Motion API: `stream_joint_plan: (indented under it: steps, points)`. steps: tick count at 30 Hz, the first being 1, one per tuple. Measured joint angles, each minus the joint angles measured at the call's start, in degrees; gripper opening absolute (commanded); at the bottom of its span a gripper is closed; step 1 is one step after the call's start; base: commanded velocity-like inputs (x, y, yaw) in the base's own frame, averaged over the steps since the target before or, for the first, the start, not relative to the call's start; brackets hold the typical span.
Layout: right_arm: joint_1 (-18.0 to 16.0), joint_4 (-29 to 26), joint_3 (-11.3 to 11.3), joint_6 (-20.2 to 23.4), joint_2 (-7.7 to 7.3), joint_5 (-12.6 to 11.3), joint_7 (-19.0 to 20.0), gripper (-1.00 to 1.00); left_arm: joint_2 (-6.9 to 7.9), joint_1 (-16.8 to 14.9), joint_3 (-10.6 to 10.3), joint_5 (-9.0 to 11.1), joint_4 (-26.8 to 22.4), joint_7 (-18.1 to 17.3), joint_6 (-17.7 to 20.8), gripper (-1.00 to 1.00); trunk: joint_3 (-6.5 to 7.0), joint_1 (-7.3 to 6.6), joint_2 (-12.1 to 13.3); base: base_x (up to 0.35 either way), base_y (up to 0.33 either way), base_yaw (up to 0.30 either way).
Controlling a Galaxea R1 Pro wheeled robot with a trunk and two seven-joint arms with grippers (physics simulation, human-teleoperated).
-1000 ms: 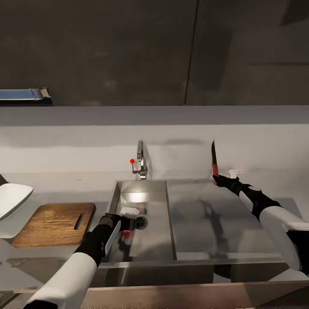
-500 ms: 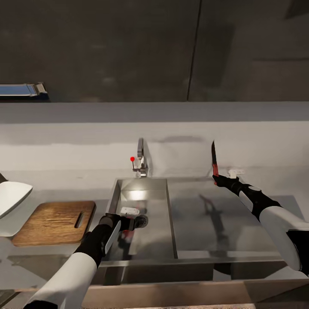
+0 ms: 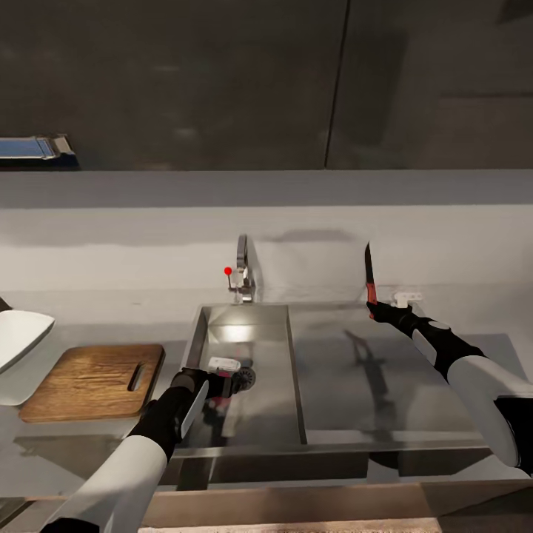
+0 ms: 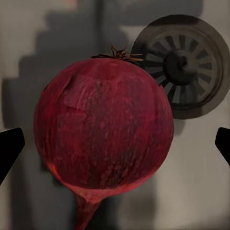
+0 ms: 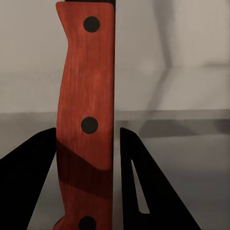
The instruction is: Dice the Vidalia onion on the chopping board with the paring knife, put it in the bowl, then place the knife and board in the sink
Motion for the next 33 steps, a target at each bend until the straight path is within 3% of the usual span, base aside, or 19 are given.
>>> stream_joint_plan:
  steps: [6,7,26,33]
  points:
    - [0.0,0.0,0.0,0.0,0.00,0.0,0.0,-1.00,0.02,0.0,0.0,0.0,-0.2,0.0,0.0,1.00,-0.03,0.00,0.0,0.000,0.000,0.000]
    - [0.0,0.0,0.0,0.0,0.00,0.0,0.0,-1.00,0.05,0.0,0.0,0.0,-0.2,0.0,0.0,-1.00,-0.03,0.00,0.0,0.000,0.000,0.000]
    - [0.0,0.0,0.0,0.0,0.00,0.0,0.0,-1.00,0.09,0.0,0.0,0.1,-0.7,0.1,0.1,-1.00,0.28,0.00,0.0,0.000,0.000,0.000]
    - [0.0,0.0,0.0,0.0,0.00,-0.1,0.0,-1.00,0.05,0.0,0.0,0.1,-3.4,0.4,0.4,-1.00,0.90,0.00,0.0,-0.012,0.000,0.000]
